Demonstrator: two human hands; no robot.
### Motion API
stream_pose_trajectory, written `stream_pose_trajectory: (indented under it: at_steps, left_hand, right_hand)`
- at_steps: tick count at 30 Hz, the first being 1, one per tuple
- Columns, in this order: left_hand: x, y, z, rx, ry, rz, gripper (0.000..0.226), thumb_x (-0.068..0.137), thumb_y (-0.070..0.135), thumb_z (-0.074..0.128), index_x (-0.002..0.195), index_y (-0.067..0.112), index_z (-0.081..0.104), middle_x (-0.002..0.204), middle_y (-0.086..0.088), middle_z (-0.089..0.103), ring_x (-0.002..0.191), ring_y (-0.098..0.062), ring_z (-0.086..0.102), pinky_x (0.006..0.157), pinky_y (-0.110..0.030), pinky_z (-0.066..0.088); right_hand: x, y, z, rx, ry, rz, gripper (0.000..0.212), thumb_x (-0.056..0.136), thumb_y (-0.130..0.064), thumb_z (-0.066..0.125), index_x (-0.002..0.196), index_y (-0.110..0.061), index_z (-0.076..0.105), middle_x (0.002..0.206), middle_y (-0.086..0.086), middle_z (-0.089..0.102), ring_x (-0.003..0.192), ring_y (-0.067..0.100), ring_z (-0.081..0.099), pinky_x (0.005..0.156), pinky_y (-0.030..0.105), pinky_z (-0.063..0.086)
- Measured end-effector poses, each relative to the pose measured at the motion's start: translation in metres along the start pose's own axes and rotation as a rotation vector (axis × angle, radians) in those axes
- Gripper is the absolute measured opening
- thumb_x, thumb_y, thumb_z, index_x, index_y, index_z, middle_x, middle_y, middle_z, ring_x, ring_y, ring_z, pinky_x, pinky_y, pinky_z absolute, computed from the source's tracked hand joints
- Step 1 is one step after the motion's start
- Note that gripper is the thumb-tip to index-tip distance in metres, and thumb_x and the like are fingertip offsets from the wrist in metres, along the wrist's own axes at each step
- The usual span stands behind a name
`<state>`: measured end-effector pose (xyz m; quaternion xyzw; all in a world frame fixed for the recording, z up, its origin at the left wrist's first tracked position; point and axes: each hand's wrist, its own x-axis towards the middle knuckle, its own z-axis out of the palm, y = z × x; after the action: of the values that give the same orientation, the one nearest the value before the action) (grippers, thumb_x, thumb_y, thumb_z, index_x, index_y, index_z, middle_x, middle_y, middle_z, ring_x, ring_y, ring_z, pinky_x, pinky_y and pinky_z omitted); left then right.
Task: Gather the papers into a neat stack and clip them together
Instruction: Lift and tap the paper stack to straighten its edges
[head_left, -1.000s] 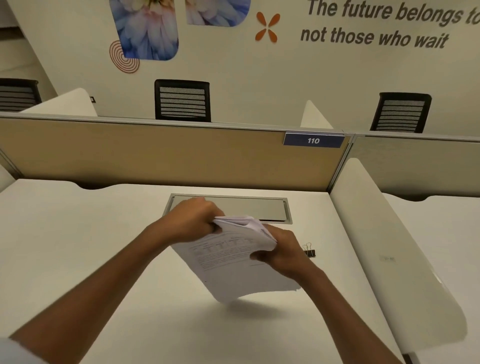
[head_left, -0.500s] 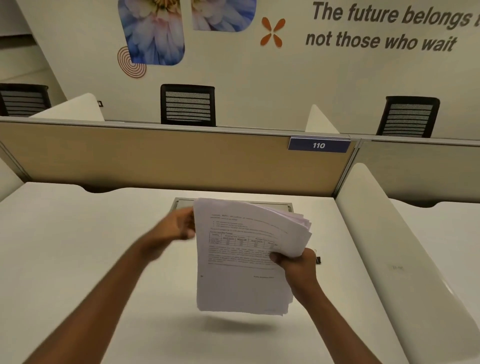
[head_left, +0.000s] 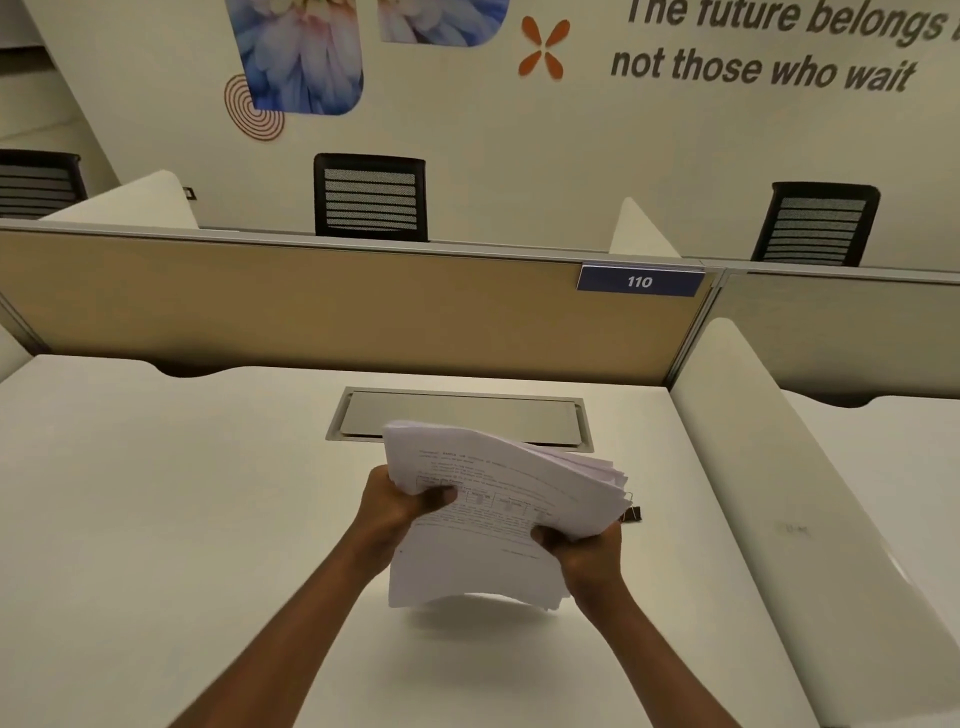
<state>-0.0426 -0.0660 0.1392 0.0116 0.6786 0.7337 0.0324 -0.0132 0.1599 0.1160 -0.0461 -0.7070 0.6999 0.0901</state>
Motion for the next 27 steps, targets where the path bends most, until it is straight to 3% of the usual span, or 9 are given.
stream_pose_trajectory:
  at_steps: [4, 8, 14, 17, 20, 24, 27]
  left_hand:
    - [0.000, -0.003, -0.002, 0.003, 0.001, -0.017, 0.037, 0.055, 0.026, 0.083, 0.091, 0.027, 0.073, 0.093, -0.005, 0.076, 0.085, -0.028, 0.071, 0.067, -0.035, 0.060]
    - [-0.002, -0.020, -0.002, 0.020, 0.032, -0.076, 0.031, 0.064, 0.014, 0.081, 0.091, 0.027, 0.073, 0.093, -0.003, 0.076, 0.087, -0.025, 0.071, 0.069, -0.034, 0.059]
    - [-0.005, -0.032, 0.001, 0.030, 0.082, -0.135, 0.029, 0.071, 0.007, 0.081, 0.093, 0.022, 0.072, 0.090, -0.001, 0.077, 0.094, -0.028, 0.069, 0.069, -0.029, 0.057]
    - [-0.007, -0.026, -0.001, 0.027, 0.093, -0.108, 0.037, 0.058, 0.023, 0.087, 0.092, 0.023, 0.072, 0.091, -0.001, 0.077, 0.093, -0.029, 0.070, 0.069, -0.031, 0.058]
    - [-0.008, -0.012, -0.003, -0.036, 0.151, -0.030, 0.068, 0.041, 0.055, 0.088, 0.090, 0.010, 0.071, 0.084, -0.005, 0.077, 0.081, -0.028, 0.072, 0.062, -0.031, 0.058]
    - [-0.001, 0.017, 0.004, -0.113, 0.311, 0.187, 0.074, 0.055, 0.076, 0.068, 0.080, 0.006, 0.068, 0.066, -0.002, 0.065, 0.064, -0.021, 0.061, 0.050, -0.027, 0.047]
    - [0.007, 0.033, 0.013, -0.061, 0.453, 0.219, 0.070, 0.061, 0.072, 0.060, 0.078, 0.004, 0.065, 0.067, -0.002, 0.059, 0.065, -0.020, 0.055, 0.054, -0.027, 0.042]
  right_hand:
    - [-0.008, 0.001, 0.003, -0.034, 0.048, 0.034, 0.059, 0.066, 0.024, 0.070, 0.082, -0.033, 0.069, 0.075, -0.020, 0.074, 0.076, 0.003, 0.071, 0.064, 0.017, 0.058]
    - [-0.017, 0.007, 0.005, -0.039, 0.024, 0.117, 0.043, 0.070, 0.018, 0.072, 0.090, -0.019, 0.068, 0.074, -0.015, 0.075, 0.078, 0.000, 0.070, 0.065, 0.017, 0.059]
    - [-0.018, 0.010, 0.008, -0.042, 0.035, 0.177, 0.041, 0.070, 0.013, 0.075, 0.078, -0.027, 0.068, 0.083, -0.006, 0.071, 0.074, 0.005, 0.069, 0.060, 0.014, 0.055]
    - [-0.016, 0.009, 0.008, -0.034, 0.038, 0.182, 0.042, 0.069, 0.012, 0.076, 0.075, -0.029, 0.068, 0.078, -0.011, 0.071, 0.070, 0.003, 0.069, 0.059, 0.013, 0.055]
    - [-0.017, 0.009, 0.010, -0.035, 0.024, 0.180, 0.043, 0.070, 0.012, 0.076, 0.077, -0.030, 0.068, 0.081, -0.009, 0.070, 0.071, 0.001, 0.069, 0.060, 0.012, 0.054]
    - [-0.015, 0.010, 0.010, -0.040, 0.026, 0.186, 0.042, 0.070, 0.012, 0.075, 0.074, -0.028, 0.067, 0.080, -0.007, 0.070, 0.075, 0.006, 0.068, 0.058, 0.011, 0.054]
    - [-0.013, 0.010, 0.009, -0.043, 0.009, 0.186, 0.042, 0.069, 0.012, 0.076, 0.075, -0.028, 0.067, 0.080, -0.008, 0.070, 0.075, 0.008, 0.068, 0.058, 0.011, 0.054]
